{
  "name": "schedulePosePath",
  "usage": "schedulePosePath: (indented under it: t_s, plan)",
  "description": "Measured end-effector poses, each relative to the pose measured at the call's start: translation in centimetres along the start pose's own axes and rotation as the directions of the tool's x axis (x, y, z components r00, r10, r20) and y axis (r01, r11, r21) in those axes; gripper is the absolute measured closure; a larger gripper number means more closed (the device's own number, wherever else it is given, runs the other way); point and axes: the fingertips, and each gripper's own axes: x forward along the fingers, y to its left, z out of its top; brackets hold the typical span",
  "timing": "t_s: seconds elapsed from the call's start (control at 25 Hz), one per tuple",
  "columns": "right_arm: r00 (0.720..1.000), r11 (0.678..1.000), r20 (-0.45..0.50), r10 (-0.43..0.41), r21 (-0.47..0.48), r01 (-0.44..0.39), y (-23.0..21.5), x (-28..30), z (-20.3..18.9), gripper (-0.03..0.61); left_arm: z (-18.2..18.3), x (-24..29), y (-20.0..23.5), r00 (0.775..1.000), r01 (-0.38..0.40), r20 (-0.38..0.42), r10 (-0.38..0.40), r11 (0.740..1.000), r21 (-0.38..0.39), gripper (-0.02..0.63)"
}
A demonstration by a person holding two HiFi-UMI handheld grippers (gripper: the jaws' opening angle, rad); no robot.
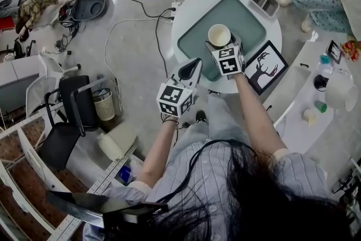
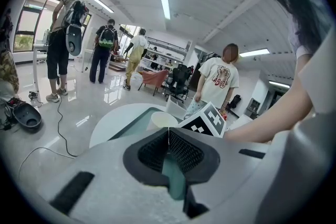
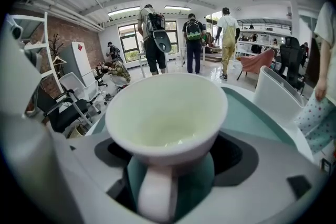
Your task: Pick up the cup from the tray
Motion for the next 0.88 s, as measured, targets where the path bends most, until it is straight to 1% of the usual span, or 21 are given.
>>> schedulePosePath:
  t_s: [0.2, 0.4, 0.52, 0.68, 0.8, 0.88]
  plan:
    - [1.0, 1.0, 0.008, 0.003, 0.009, -0.003, 0.0, -0.1, -0.1, 0.16, 0.0, -0.5, -0.1, 1.0, -0.004, 0.0, 0.004, 1.0, 0.0, 0.6]
    - [0.999, 1.0, 0.051, 0.009, 0.001, -0.009, 0.4, -1.2, 0.6, 0.16, -0.1, -1.4, -0.1, 1.0, -0.011, 0.001, 0.011, 1.0, 0.006, 0.6]
    - [0.996, 1.0, 0.086, 0.003, 0.0, -0.003, 0.6, -2.2, 1.4, 0.161, -0.2, -1.9, -0.3, 1.0, -0.013, 0.004, 0.013, 1.0, 0.01, 0.6]
    - [0.99, 0.999, 0.138, 0.009, 0.034, -0.014, 1.2, -4.3, 2.6, 0.161, -0.1, -2.5, -0.8, 1.0, -0.007, 0.015, 0.006, 1.0, 0.018, 0.6]
    - [0.986, 0.998, 0.166, 0.029, 0.043, -0.036, 2.0, -6.3, 3.5, 0.161, 0.0, -3.1, -1.5, 1.0, 0.001, 0.025, -0.002, 1.0, 0.025, 0.6]
    - [0.983, 0.998, 0.181, 0.042, 0.032, -0.048, 2.7, -7.7, 3.9, 0.16, 0.0, -3.5, -2.1, 0.999, 0.003, 0.034, -0.004, 1.0, 0.025, 0.6]
